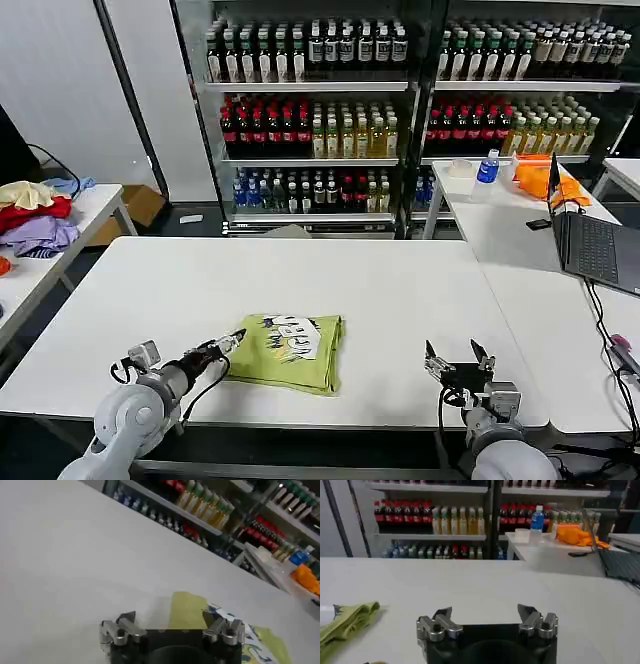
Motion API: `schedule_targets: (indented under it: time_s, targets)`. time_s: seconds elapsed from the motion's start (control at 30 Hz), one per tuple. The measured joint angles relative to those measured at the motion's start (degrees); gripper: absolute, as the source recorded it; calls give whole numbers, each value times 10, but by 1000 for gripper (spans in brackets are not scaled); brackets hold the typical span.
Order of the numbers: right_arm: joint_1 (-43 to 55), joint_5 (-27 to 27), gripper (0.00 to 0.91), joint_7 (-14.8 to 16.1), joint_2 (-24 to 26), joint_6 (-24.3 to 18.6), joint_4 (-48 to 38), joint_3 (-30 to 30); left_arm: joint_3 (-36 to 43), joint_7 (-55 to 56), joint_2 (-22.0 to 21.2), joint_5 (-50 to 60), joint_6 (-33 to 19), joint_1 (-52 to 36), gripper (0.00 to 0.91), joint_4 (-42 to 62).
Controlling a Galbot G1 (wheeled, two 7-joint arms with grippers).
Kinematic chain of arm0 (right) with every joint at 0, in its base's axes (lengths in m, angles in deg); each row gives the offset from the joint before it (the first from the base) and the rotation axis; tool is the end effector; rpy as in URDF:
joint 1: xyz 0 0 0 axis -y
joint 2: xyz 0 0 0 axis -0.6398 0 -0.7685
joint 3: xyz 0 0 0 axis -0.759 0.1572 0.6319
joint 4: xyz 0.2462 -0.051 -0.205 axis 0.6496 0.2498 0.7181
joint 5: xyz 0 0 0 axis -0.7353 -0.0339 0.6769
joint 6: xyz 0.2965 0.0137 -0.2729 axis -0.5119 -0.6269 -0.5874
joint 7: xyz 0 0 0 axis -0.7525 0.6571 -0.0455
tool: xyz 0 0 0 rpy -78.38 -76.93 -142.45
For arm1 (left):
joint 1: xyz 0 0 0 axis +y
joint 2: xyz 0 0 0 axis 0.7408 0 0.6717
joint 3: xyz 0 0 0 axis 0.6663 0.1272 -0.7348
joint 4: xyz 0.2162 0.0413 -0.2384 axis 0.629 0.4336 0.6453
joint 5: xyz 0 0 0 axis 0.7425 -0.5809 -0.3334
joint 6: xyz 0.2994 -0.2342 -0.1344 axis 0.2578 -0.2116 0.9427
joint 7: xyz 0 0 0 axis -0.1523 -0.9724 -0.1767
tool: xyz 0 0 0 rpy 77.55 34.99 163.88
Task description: Fold and organize the clothes.
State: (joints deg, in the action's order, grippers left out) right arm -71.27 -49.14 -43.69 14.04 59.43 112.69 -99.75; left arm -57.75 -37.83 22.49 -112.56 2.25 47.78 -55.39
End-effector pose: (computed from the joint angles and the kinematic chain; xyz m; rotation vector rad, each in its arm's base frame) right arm 0.2741 -0.0125 -0.2148 -0.0499 -2.7784 0.0487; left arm 0.3661 0.0765 -0.2573 -0.2078 -2.4348 0.6185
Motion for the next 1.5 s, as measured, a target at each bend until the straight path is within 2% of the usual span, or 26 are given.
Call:
schedule_targets:
  time_s: [0.3, 0.33, 0.37, 0.4, 0.43, 1.13, 1.5]
  targets:
    - [-4, 0, 907, -1, 0, 2, 7, -3, 19, -11, -18, -7, -1, -7, 897, 10]
    - [-4, 0, 907, -1, 0, 2, 8, -3, 21, -11, -21, -9, -1, -8, 625, 11]
    - [-5, 0, 907, -2, 0, 2, 8, -4, 23, -11, -23, -11, -1, -9, 433, 11]
    - [-5, 0, 907, -2, 0, 3, 9, -4, 26, -11, -26, -13, -1, -10, 71, 11]
    - [-6, 0, 907, -3, 0, 3, 10, -5, 28, -11, -29, -14, -1, -11, 30, 11]
    - [-18, 7, 907, -3, -8, 4, 18, -7, 14, -11, -58, -90, -16, -11, 30, 21]
    - [-7, 0, 907, -2, 1, 4, 16, -10, -29, -2, -44, -152, -11, -2, 30, -7]
